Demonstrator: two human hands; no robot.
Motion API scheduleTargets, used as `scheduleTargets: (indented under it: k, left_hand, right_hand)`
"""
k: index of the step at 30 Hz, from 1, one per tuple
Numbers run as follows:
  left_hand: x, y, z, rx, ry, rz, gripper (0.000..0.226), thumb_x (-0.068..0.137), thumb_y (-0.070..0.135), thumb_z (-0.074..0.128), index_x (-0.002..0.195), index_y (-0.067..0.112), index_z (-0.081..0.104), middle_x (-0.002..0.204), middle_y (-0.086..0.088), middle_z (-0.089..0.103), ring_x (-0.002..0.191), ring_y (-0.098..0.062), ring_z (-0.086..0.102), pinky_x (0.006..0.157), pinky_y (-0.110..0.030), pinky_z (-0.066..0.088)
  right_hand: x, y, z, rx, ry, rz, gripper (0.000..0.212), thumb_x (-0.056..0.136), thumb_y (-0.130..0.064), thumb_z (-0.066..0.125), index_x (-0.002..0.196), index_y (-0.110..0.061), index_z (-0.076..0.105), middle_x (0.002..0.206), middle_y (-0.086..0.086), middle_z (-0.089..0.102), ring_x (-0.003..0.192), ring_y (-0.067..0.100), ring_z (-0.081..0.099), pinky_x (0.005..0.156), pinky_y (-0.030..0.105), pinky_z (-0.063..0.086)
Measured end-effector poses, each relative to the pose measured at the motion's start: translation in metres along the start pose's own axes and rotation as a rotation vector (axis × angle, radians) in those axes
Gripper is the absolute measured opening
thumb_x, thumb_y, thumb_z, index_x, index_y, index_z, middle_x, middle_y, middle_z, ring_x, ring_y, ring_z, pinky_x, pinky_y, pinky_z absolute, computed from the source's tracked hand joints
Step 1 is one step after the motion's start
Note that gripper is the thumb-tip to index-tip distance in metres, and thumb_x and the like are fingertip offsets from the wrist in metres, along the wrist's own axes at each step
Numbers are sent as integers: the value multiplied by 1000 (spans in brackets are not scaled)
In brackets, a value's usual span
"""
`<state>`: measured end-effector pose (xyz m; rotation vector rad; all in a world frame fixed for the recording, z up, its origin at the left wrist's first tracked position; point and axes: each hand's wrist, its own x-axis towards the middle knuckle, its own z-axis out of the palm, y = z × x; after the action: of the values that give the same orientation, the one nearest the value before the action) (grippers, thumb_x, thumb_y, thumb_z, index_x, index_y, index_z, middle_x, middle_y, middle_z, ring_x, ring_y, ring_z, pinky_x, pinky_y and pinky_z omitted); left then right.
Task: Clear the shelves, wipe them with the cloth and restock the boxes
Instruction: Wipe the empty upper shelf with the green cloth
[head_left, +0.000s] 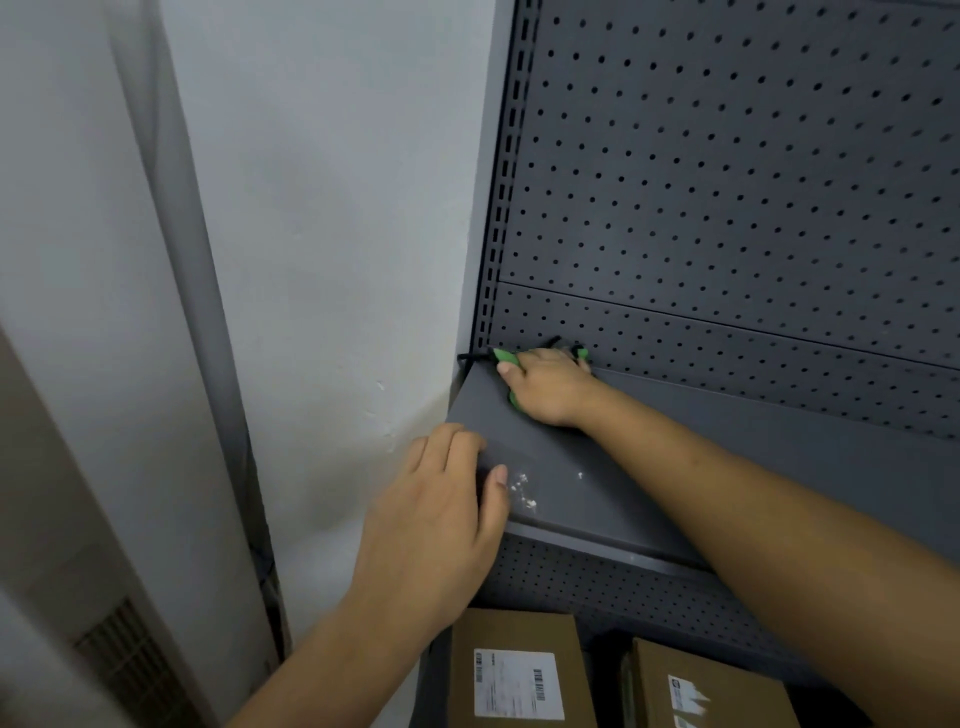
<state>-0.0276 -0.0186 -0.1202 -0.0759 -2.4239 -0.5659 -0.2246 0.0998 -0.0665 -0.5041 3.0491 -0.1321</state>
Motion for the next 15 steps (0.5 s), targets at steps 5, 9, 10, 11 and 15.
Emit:
scheduleTargets:
  k: [5,9,10,11,15]
  left_hand:
    - [-3,-8,-3,-108,20,8,35,103,51,25,110,26,48,111,15,44,95,-3,46,71,-21,45]
    - [-8,-12,-9,-196,83,-10,39,102,54,26,114,25,48,114,17,42,98,-3,49,71,-16,43]
    - [-10,-12,-11,-207,101,-14,38,102,54,27,114,26,48,115,17,42,100,-3,49,73,-13,42]
    - [-10,-13,-12,-217,115,-20,36,102,53,29,115,26,49,118,16,43,103,-3,49,76,-11,40]
    - [-9,-15,-16,-224,155,-28,40,102,50,33,118,19,52,128,6,47,116,-9,47,93,-12,31]
  right_hand:
    - [-17,-31,0,15,-45,-205,64,107,-54,21,160,-19,28,166,6,26,154,31,15,125,52,6]
    - [-59,-40,-5,52,-90,-312,64,107,-56,25,162,-25,19,170,1,12,157,25,4,126,47,0]
    - [-70,-42,-7,53,-103,-336,64,107,-56,25,163,-26,16,170,0,9,157,24,1,127,46,-2]
    - [-82,-43,-8,51,-114,-362,64,107,-55,25,162,-26,15,171,-1,7,157,22,-1,126,45,-4]
    - [-121,-43,-9,56,-129,-445,60,108,-51,23,163,-29,12,171,-4,2,157,19,-5,125,41,-8]
